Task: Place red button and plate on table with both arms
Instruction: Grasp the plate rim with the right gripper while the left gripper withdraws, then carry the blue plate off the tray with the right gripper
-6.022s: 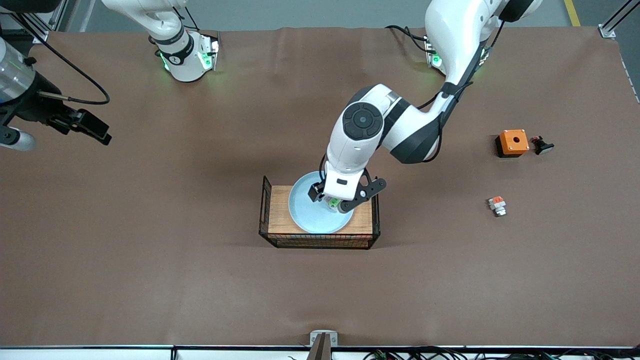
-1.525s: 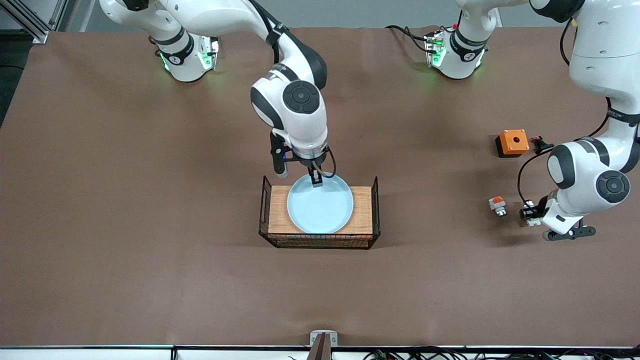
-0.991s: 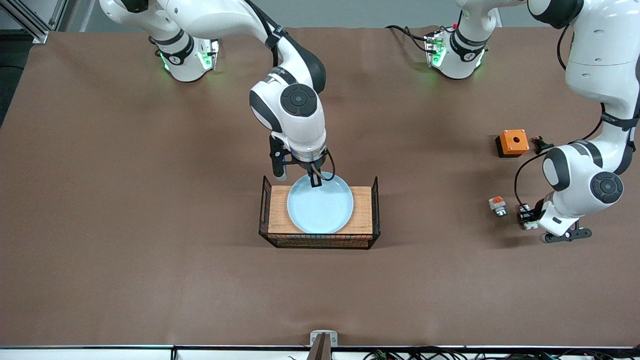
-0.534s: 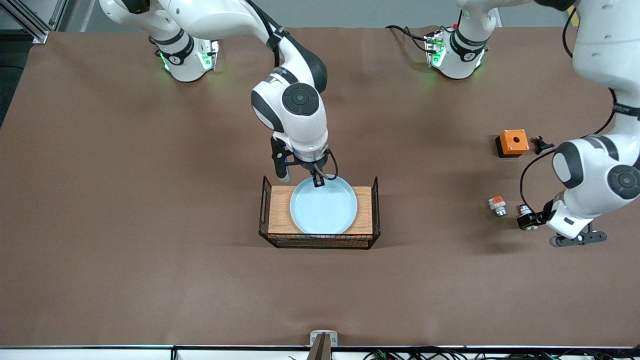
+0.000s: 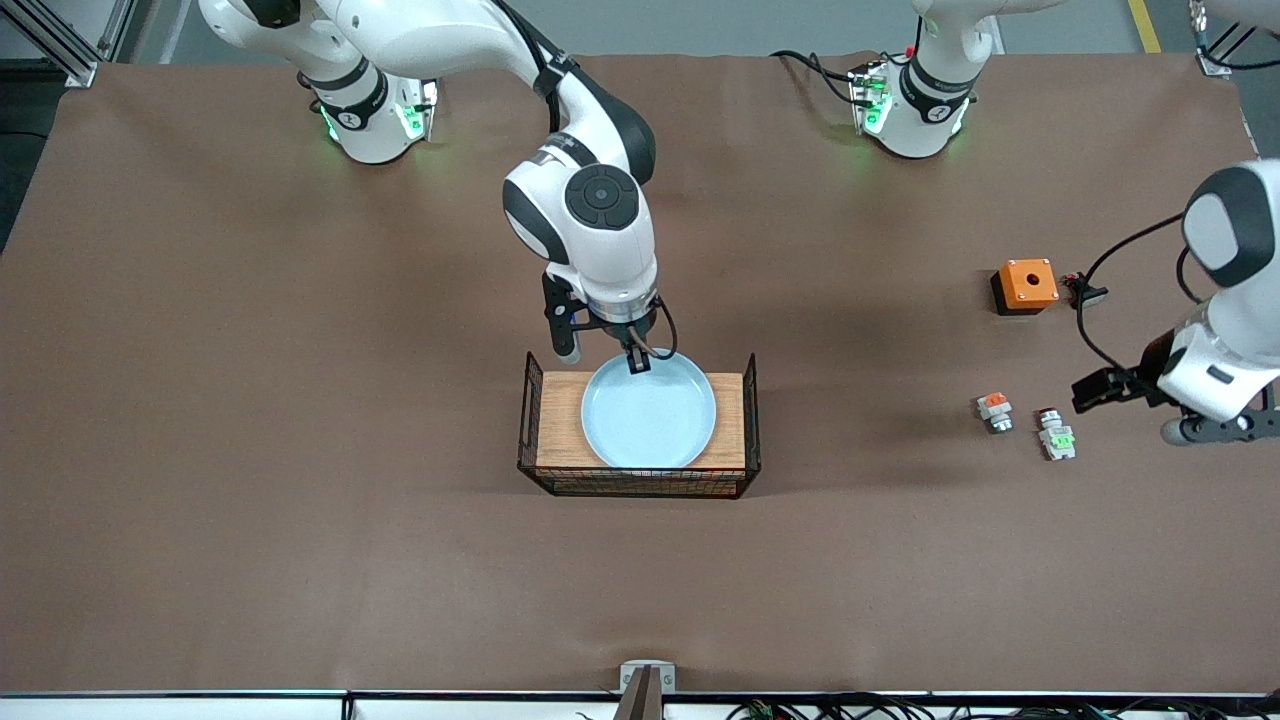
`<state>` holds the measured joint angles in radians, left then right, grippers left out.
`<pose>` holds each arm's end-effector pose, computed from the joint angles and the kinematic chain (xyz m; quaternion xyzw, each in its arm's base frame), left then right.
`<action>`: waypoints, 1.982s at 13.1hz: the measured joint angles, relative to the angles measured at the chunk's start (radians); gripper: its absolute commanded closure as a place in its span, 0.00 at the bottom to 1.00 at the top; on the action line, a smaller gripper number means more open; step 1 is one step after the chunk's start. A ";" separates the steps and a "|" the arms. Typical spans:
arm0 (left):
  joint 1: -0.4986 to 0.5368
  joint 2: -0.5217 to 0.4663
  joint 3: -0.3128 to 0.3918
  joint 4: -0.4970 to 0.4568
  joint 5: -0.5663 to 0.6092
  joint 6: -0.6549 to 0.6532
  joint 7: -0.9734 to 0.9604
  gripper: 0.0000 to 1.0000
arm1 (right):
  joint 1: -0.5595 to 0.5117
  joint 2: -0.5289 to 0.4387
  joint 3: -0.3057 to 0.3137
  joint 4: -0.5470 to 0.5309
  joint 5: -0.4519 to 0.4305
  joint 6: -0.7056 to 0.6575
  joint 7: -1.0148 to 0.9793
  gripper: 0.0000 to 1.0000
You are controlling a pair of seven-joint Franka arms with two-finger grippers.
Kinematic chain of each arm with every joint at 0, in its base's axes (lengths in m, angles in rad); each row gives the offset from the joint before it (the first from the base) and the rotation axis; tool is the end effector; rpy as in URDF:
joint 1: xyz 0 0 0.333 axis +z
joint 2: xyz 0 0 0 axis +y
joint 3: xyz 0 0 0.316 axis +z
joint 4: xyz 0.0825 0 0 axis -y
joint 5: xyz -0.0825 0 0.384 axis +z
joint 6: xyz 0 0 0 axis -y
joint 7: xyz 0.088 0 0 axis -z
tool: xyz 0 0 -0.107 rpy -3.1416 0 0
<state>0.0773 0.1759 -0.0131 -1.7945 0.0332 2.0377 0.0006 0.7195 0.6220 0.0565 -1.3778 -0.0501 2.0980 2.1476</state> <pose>0.6160 0.0419 0.4555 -0.9990 -0.0249 -0.0332 0.0150 0.5307 0.5053 0.3597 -0.7764 0.6283 -0.0114 0.0486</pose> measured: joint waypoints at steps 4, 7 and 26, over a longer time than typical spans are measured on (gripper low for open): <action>0.000 -0.074 -0.025 0.091 0.000 -0.189 0.000 0.01 | -0.001 -0.033 0.000 0.027 0.000 -0.068 0.000 1.00; 0.000 -0.079 -0.033 0.190 -0.001 -0.296 -0.002 0.01 | -0.002 -0.076 0.001 0.037 0.000 -0.126 -0.002 1.00; -0.084 -0.157 -0.079 0.358 -0.001 -0.620 -0.128 0.01 | -0.618 -0.354 -0.014 -0.024 0.029 -0.573 -1.531 1.00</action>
<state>-0.0067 0.0192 -0.0921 -1.4364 0.0317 1.4178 -0.1272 0.1014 0.2685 0.0426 -1.4022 -0.0207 1.5252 0.6168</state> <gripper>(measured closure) 0.004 0.974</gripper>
